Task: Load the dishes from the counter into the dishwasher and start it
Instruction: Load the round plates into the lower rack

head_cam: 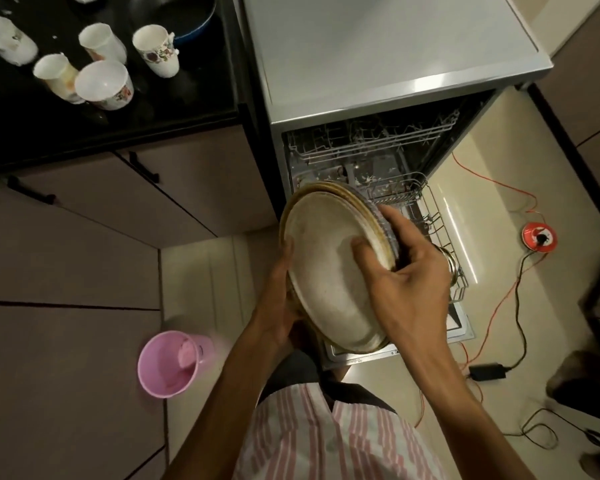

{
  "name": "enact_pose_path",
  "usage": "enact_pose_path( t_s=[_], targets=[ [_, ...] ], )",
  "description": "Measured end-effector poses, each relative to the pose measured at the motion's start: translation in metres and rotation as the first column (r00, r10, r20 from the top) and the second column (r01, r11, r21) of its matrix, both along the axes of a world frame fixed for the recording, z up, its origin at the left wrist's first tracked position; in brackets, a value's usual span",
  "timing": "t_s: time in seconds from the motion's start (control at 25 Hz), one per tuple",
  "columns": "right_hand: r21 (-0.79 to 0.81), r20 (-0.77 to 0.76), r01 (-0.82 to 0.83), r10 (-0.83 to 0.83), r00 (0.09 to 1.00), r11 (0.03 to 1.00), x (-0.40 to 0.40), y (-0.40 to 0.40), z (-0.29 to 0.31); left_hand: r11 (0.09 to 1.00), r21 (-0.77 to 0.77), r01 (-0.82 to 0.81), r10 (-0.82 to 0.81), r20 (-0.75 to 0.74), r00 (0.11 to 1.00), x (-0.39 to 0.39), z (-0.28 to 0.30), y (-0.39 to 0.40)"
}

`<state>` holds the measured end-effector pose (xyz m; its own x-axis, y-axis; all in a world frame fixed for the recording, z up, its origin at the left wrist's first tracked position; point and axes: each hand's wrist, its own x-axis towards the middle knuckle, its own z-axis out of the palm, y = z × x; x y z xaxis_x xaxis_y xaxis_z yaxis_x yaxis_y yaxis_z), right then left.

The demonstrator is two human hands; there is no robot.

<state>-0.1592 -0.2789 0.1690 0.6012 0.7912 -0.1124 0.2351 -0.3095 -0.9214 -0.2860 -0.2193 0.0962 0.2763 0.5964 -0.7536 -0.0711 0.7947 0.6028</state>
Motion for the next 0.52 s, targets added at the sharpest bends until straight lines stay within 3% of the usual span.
enact_pose_path(
  t_s=[0.08, 0.24, 0.52],
  targets=[
    [-0.032, -0.023, -0.113, 0.112, 0.993, 0.993, 0.003, 0.006, -0.001, 0.998, -0.064, 0.019, -0.016, 0.04, 0.999, 0.01, -0.006, 0.01],
    [-0.007, -0.151, -0.296, 0.291, 0.945, 0.955, 0.008, 0.021, -0.006, 0.993, -0.031, 0.114, -0.11, 0.119, 0.987, 0.014, -0.036, 0.029],
    [0.017, -0.2, -0.322, 0.319, 0.926, 0.946, 0.031, 0.051, -0.038, 0.99, 0.1, 0.101, -0.123, 0.259, 0.958, 0.042, -0.084, 0.056]
  ],
)
